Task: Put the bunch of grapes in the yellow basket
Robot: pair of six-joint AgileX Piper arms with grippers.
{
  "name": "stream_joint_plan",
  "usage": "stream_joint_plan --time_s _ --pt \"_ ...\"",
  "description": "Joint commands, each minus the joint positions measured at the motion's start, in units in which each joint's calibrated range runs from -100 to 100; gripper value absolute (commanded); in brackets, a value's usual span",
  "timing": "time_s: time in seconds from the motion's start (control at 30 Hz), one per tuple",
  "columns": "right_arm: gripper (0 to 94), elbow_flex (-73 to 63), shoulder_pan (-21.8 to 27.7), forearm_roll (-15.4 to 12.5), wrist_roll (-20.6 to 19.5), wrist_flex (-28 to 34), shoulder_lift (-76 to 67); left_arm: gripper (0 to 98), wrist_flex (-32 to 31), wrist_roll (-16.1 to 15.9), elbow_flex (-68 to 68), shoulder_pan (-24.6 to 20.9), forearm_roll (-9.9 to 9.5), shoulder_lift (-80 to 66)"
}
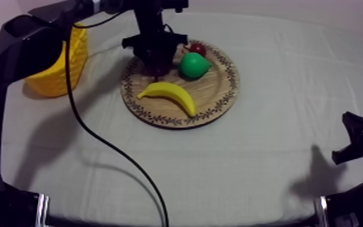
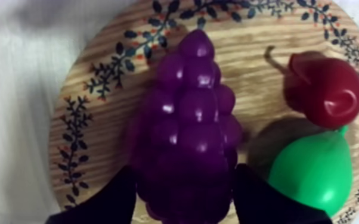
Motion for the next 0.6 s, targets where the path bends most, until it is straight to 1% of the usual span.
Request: stream_joint_plan --time_s 0.0,0.23,0.57 --pt "0.3 0.0 0.0 0.0 0.0 0.0 0.0 45.2 -1.0 -0.1 1.9 0.0 0.29 -2.1" --pt "0.3 0.0 0.0 0.0 0.0 0.0 0.0 45.6 -2.5 -0.8 9.5 0.1 0.27 -11.6" --pt "0.3 0.0 0.0 0.0 0.0 0.0 0.0 46.3 0.7 -1.2 16.6 0.4 0.46 -25.4"
